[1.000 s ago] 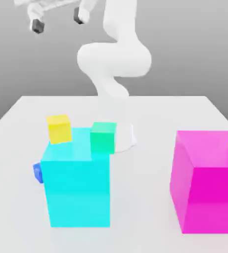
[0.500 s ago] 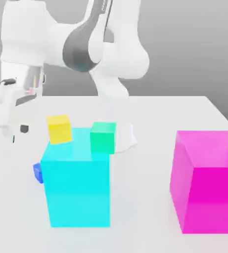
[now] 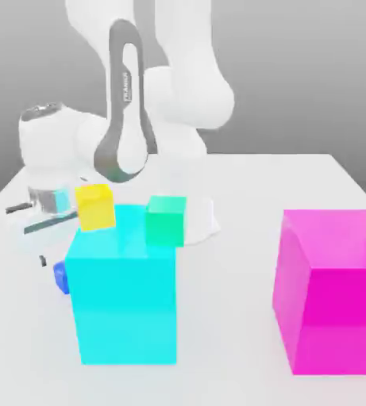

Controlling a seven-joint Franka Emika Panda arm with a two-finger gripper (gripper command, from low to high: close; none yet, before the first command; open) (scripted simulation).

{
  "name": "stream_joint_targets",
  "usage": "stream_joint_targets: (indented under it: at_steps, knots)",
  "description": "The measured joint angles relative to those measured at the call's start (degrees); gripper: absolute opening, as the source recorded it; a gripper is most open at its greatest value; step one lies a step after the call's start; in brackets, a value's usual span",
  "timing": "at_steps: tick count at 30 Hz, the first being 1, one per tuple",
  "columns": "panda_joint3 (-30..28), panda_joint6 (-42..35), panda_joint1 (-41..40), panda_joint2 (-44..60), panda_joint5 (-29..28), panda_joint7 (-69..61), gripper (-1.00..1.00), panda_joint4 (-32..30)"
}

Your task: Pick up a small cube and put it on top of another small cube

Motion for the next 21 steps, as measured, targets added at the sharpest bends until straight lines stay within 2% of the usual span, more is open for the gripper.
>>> stream_joint_targets:
  at_steps: [3, 4, 11, 21]
  knots:
    - [-0.8, 5.1, 0.6, 6.1, -0.3, 0.2, 0.0, 1.0]
    - [-0.7, 6.3, 0.5, 7.6, -0.4, 0.1, -1.0, 1.2]
    - [-0.8, 6.5, 0.6, 7.7, -0.3, 0.1, -1.0, 1.3]
    - [0.1, -9.2, 2.6, -9.7, 3.3, -3.5, -1.0, -0.9]
